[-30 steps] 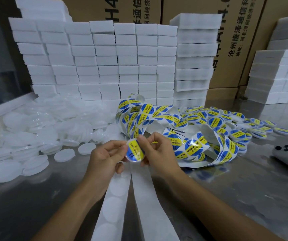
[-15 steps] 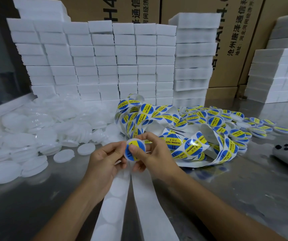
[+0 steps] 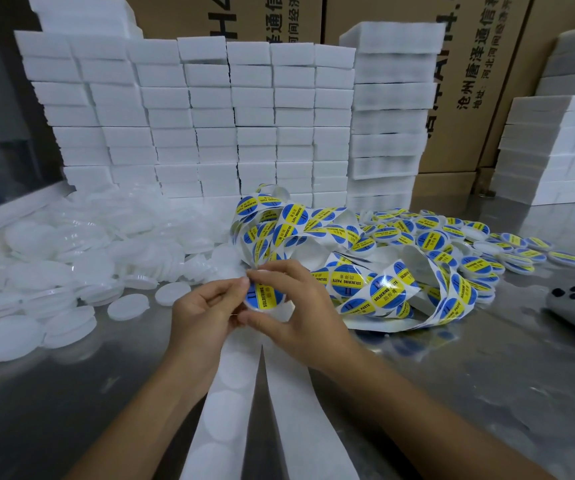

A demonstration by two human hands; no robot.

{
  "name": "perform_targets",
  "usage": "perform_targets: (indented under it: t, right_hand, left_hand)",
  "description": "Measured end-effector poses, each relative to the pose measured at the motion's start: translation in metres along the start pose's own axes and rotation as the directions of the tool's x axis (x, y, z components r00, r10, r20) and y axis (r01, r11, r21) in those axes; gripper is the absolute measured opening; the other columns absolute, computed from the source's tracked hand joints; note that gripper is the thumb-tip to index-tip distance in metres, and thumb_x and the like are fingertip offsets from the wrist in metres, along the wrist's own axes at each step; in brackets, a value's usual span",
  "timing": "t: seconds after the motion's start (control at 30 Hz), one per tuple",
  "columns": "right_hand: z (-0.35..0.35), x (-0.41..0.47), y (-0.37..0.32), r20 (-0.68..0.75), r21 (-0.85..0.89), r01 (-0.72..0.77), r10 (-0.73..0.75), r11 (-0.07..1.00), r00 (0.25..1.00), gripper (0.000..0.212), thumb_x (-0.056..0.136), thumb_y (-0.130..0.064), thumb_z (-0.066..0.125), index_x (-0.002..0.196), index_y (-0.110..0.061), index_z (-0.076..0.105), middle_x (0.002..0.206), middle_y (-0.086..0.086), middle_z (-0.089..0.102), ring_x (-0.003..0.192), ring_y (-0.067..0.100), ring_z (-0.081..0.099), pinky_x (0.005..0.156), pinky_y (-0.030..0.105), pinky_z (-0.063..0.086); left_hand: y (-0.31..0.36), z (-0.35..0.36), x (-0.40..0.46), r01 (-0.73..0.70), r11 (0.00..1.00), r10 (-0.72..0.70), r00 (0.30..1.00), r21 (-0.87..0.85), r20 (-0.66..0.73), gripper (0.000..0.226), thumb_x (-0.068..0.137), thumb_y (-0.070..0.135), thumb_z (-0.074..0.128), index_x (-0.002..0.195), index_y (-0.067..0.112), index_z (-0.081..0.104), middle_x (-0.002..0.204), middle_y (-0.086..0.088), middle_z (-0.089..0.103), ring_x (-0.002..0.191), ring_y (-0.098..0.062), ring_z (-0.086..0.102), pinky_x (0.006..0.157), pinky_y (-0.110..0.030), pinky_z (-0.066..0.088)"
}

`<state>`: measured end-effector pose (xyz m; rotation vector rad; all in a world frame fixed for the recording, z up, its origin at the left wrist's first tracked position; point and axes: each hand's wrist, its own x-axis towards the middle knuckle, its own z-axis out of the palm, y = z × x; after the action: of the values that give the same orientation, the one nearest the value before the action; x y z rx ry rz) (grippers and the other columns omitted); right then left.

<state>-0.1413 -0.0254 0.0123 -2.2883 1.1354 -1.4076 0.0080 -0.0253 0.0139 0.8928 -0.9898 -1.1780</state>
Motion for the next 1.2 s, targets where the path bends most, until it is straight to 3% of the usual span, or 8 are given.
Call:
perform_targets:
  t: [0.2, 0.3, 0.37, 0.6, 0.83, 0.97, 1.07, 1.2]
  right_hand:
    - [-0.019, 0.010, 0.003, -0.144, -0.052, -0.052, 0.044, 0.997, 0.989, 0.025, 0.082, -0.039, 0.077, 0.099, -0.020, 0.076, 0.095, -0.012, 0.073, 0.089, 0.001, 0.062, 0.085, 0.024, 0.049]
    - [-0.049, 0.031, 0.022, -0.340, -0.070, -0.175, 0.142, 0.982, 0.930, 0.021, 0.081, -0.043, 0.076, 0.088, -0.023, 0.072, 0.085, -0.014, 0.068, 0.080, -0.002, 0.057, 0.073, 0.011, 0.040]
    - [-0.076, 0.050, 0.044, -0.433, -0.115, -0.277, 0.202, 0.954, 0.878, 0.027, 0.082, -0.046, 0.074, 0.089, -0.022, 0.065, 0.092, -0.008, 0.065, 0.085, 0.003, 0.058, 0.073, 0.018, 0.042]
    - [-0.140, 0.075, 0.128, -0.348, -0.519, -0.592, 0.481, 0.616, 0.805, 0.033, 0.082, -0.044, 0.074, 0.087, -0.013, 0.061, 0.101, 0.011, 0.061, 0.082, 0.026, 0.058, 0.065, 0.032, 0.043]
    - [-0.140, 0.073, 0.136, -0.372, -0.609, -0.673, 0.598, 0.420, 0.710, 0.030, 0.092, -0.029, 0.062, 0.074, -0.006, 0.060, 0.070, 0.010, 0.056, 0.076, 0.032, 0.059, 0.076, 0.038, 0.047]
    - [-0.120, 0.074, 0.101, -0.441, -0.605, -0.528, 0.302, 0.596, 0.845, 0.022, 0.092, -0.025, 0.056, 0.086, -0.012, 0.073, 0.085, 0.010, 0.071, 0.087, 0.035, 0.063, 0.088, 0.042, 0.046]
    - [-0.090, 0.060, 0.067, -0.479, -0.451, -0.374, 0.134, 0.810, 0.868, 0.025, 0.092, -0.030, 0.059, 0.077, -0.013, 0.071, 0.070, 0.000, 0.070, 0.067, 0.024, 0.064, 0.066, 0.037, 0.052]
    - [-0.051, 0.039, 0.038, -0.457, -0.332, -0.301, 0.127, 0.894, 0.880, 0.026, 0.092, -0.036, 0.060, 0.075, -0.020, 0.048, 0.053, -0.011, 0.054, 0.051, 0.018, 0.053, 0.053, 0.030, 0.038]
  left_hand:
    - [-0.008, -0.001, 0.003, -0.056, 0.971, 0.062, 0.998, 0.233, -0.015, 0.023, 0.078, 0.043, 0.068, 0.073, 0.023, 0.077, 0.072, 0.000, 0.072, 0.065, -0.013, 0.064, 0.058, -0.026, 0.053]
    - [-0.021, -0.003, 0.006, -0.139, 0.795, 0.148, 0.988, 0.591, 0.033, 0.004, 0.082, 0.035, 0.075, 0.081, 0.033, 0.072, 0.084, 0.016, 0.070, 0.081, -0.007, 0.065, 0.068, -0.023, 0.052]
    - [-0.027, -0.002, 0.004, -0.172, 0.682, 0.138, 0.985, 0.711, 0.106, 0.012, 0.079, 0.037, 0.076, 0.089, 0.036, 0.069, 0.098, 0.020, 0.066, 0.090, 0.000, 0.060, 0.071, -0.015, 0.045]
    - [-0.032, 0.001, 0.003, -0.235, 0.648, 0.118, 0.971, 0.725, 0.209, 0.044, 0.075, 0.030, 0.081, 0.117, 0.022, 0.069, 0.120, 0.016, 0.062, 0.094, 0.005, 0.056, 0.069, 0.000, 0.038]
    - [-0.031, -0.001, 0.002, -0.213, 0.630, 0.053, 0.971, 0.747, 0.232, 0.039, 0.074, 0.036, 0.081, 0.110, 0.039, 0.066, 0.108, 0.018, 0.061, 0.100, 0.008, 0.052, 0.068, -0.002, 0.036]
    - [-0.032, 0.001, 0.003, -0.213, 0.628, 0.063, 0.973, 0.748, 0.224, 0.043, 0.075, 0.035, 0.081, 0.116, 0.035, 0.066, 0.104, 0.023, 0.059, 0.097, 0.013, 0.051, 0.068, 0.000, 0.037]
    - [-0.032, 0.000, 0.004, -0.217, 0.628, 0.074, 0.972, 0.747, 0.221, 0.048, 0.075, 0.034, 0.081, 0.121, 0.028, 0.067, 0.116, 0.017, 0.063, 0.098, 0.009, 0.054, 0.071, -0.005, 0.037]
    - [-0.031, -0.001, 0.003, -0.227, 0.627, 0.068, 0.969, 0.745, 0.238, 0.049, 0.075, 0.035, 0.080, 0.122, 0.029, 0.066, 0.118, 0.018, 0.063, 0.100, 0.009, 0.055, 0.072, -0.003, 0.037]
